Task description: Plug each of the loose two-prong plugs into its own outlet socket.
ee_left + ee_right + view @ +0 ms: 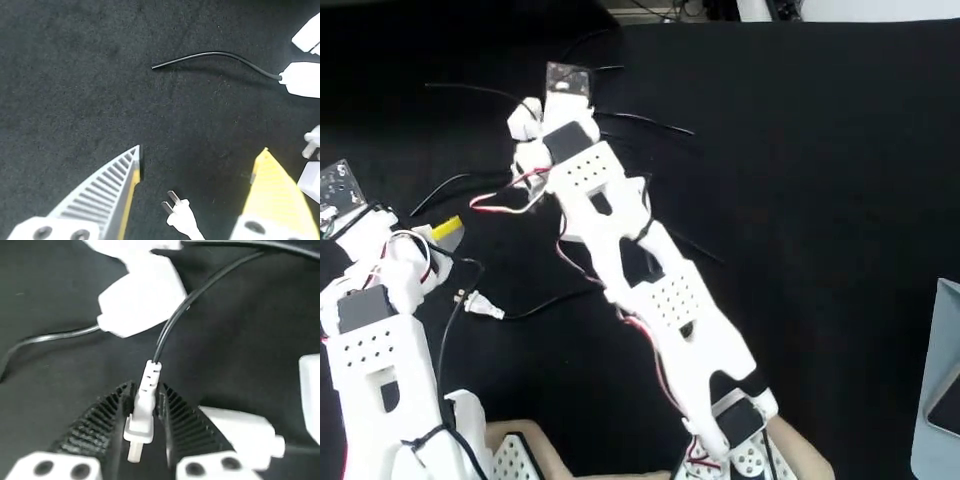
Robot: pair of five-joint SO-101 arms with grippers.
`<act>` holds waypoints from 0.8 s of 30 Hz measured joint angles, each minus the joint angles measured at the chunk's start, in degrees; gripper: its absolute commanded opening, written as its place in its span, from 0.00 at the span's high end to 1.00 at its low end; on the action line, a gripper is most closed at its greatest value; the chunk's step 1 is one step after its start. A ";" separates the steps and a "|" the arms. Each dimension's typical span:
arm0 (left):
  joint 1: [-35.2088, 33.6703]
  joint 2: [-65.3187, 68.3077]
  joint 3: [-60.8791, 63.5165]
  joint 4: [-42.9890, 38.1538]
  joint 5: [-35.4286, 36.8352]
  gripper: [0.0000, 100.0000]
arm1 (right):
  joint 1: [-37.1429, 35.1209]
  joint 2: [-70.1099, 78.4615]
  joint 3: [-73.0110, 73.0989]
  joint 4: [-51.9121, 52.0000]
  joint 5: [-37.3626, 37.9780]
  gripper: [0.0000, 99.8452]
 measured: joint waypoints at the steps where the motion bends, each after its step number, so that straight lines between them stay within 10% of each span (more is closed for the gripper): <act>1: 0.00 0.00 0.00 0.00 0.00 0.65 | -0.35 0.00 -2.46 1.76 0.00 0.99; 24: 0.00 0.00 0.00 0.00 0.00 0.65 | -4.92 -0.18 -13.19 12.22 24.18 0.99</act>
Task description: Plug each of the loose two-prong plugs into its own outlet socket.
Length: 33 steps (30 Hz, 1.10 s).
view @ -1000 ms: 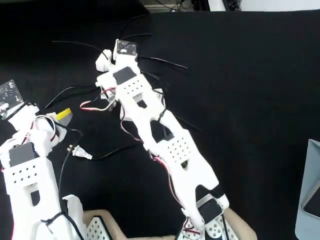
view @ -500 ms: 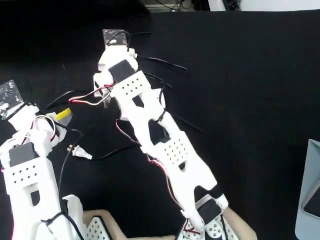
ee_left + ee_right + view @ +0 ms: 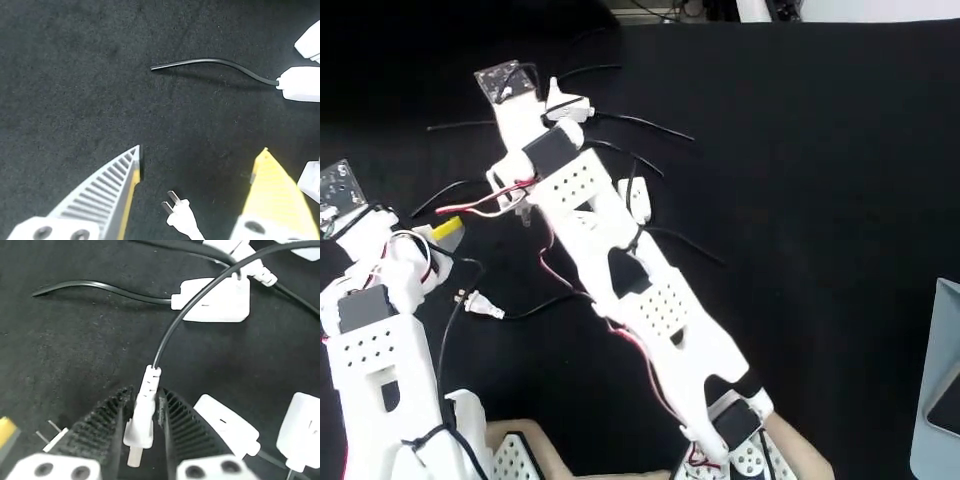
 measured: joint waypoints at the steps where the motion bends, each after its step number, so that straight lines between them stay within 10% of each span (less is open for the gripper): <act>1: 0.00 0.00 0.00 0.00 0.00 0.65 | -0.26 -0.26 0.00 0.00 0.00 0.99; 19: 0.00 0.00 0.00 0.00 0.00 0.65 | -1.05 -43.43 46.86 -0.88 0.00 0.99; 33: 0.00 0.00 0.00 0.00 0.00 0.65 | -1.05 -74.46 116.48 -40.09 12.40 0.99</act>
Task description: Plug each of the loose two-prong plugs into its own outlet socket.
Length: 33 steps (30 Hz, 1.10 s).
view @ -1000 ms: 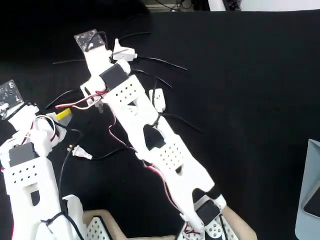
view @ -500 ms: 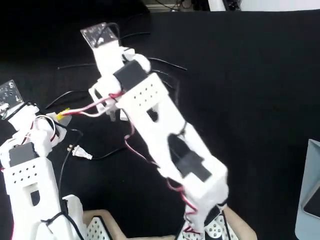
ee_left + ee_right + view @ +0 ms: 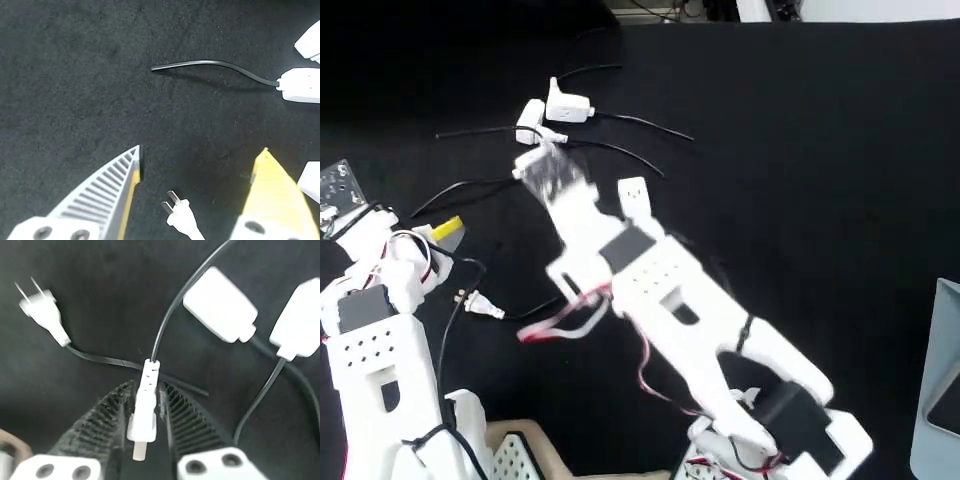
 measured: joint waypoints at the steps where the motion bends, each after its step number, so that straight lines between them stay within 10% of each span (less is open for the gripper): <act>1: 0.00 0.00 0.00 0.00 0.00 0.65 | 0.00 -0.53 3.78 -1.93 1.14 0.99; 33: 0.00 0.00 1.32 0.00 0.00 0.65 | -0.09 14.07 2.37 3.52 3.25 0.99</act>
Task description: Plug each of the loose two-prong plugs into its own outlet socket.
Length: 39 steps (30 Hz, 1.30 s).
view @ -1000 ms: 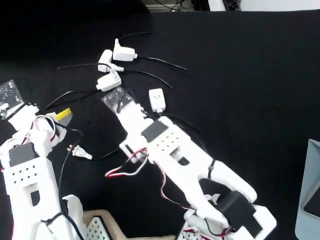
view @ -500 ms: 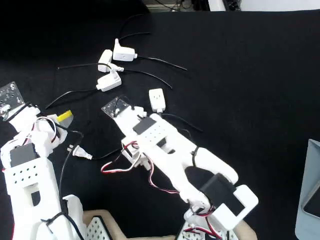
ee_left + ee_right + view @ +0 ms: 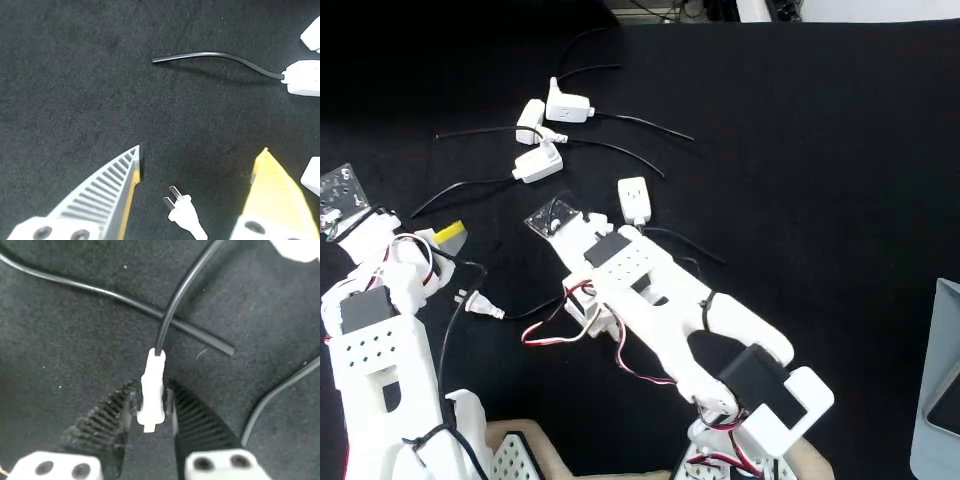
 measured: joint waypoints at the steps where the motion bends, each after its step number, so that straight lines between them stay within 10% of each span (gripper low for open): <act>1: 0.00 0.00 0.00 0.00 0.00 0.65 | 0.00 0.00 0.00 0.00 0.00 0.99; 20: 4.04 0.00 0.00 0.00 -6.33 0.65 | 0.62 -23.56 -3.16 11.87 1.58 0.99; 39: 23.12 21.98 -24.00 13.71 -32.26 0.65 | 28.04 -63.30 29.80 -11.43 -8.97 0.99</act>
